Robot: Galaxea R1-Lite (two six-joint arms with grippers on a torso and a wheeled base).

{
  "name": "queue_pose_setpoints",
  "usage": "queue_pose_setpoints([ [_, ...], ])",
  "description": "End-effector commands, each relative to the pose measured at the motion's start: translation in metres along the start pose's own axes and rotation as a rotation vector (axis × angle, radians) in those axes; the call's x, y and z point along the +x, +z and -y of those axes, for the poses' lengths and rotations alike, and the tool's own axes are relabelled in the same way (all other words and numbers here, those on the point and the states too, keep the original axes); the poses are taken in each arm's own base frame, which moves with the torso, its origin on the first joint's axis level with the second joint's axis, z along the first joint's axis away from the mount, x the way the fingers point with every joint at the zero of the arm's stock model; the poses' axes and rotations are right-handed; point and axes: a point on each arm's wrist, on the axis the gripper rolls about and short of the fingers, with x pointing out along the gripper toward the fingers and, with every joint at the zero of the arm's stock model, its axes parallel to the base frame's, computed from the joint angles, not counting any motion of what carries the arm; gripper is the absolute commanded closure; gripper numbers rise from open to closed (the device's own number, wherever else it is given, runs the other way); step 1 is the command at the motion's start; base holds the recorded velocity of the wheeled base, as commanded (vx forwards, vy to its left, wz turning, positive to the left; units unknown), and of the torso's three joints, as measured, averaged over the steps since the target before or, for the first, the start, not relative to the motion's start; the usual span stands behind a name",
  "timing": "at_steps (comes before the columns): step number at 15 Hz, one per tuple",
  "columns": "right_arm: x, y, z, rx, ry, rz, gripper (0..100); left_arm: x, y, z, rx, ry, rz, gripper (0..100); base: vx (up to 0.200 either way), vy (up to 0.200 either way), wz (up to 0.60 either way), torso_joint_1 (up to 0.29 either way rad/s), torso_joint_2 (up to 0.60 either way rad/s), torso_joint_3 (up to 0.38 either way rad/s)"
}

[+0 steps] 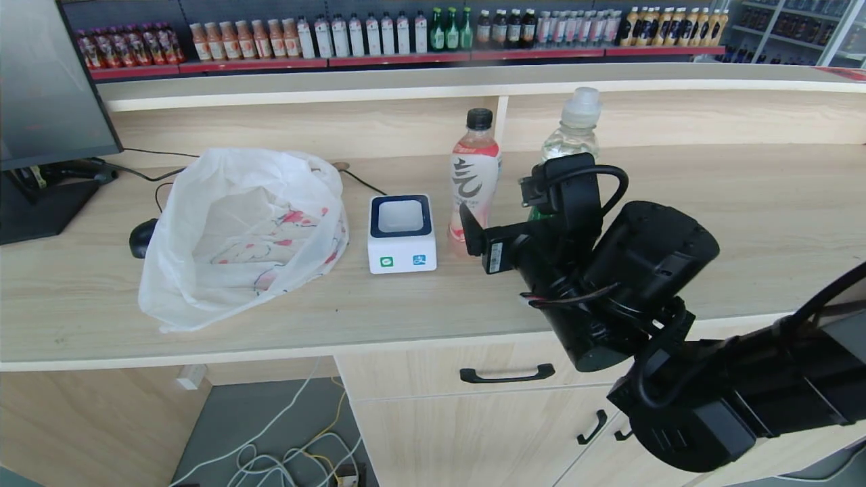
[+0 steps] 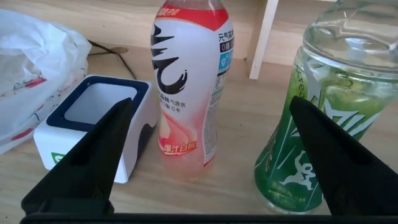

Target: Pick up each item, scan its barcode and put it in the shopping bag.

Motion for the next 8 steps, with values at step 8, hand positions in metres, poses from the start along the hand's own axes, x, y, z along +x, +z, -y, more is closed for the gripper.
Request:
queue_pose_setpoints([
  [8,0.025,-0.017,-0.011,0.023,-0.019,0.008,0,0.000,0.000,0.000,0.000,0.001,0.001,0,0.000,0.000,0.00,0.000,0.00,0.000],
])
